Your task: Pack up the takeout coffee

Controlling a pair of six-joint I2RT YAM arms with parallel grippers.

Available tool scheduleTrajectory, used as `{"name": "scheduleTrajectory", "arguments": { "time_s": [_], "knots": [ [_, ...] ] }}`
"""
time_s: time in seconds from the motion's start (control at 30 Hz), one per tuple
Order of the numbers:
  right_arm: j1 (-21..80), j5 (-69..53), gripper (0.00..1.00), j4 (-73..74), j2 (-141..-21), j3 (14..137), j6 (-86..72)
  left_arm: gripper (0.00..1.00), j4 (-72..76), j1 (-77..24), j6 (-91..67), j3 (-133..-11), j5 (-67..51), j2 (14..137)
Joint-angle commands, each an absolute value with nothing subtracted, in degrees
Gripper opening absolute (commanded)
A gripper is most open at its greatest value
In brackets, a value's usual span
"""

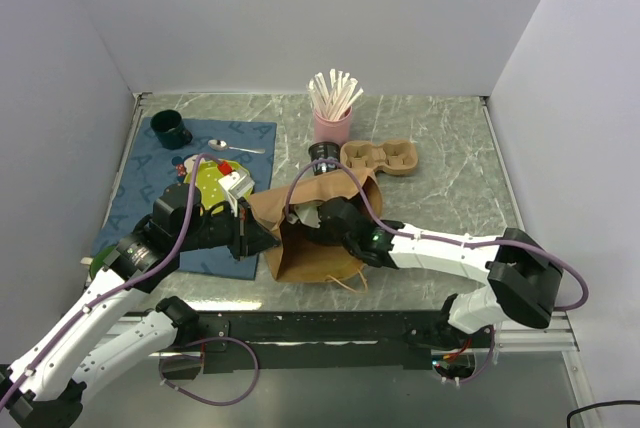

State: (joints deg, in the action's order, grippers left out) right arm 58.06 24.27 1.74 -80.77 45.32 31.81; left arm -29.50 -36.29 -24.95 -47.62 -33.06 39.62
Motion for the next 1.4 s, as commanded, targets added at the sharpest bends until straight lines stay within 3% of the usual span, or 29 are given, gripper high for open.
{"name": "scheduleTrajectory", "arguments": {
  "time_s": [0.0,0.03,0.47,0.77,0.9,1.37],
  "knots": [
    [55.4,26.2,0.96,7.4,-82.9,46.1,28.4,0.01,-29.3,-37.0,-26.8,-50.2,-40.0,39.0],
    [55.4,25.9,1.0,7.9,-82.5,46.4,28.3,0.01,-29.4,-37.0,-26.6,-50.4,-40.0,39.0],
    [55.4,24.3,0.98,15.4,-75.9,48.6,27.2,0.01,-29.4,-37.0,-25.6,-52.1,-39.8,40.3],
    [55.5,24.3,0.94,18.7,-74.1,50.6,25.9,0.01,-28.7,-37.0,-26.6,-50.2,-40.9,39.1],
    [55.5,23.8,0.85,19.9,-74.5,51.4,25.7,0.01,-29.4,-37.0,-26.1,-49.6,-40.7,38.7],
    [55.5,23.6,0.85,19.4,-78.7,53.9,27.1,0.01,-29.5,-37.0,-26.4,-49.6,-40.1,38.1]
  ]
}}
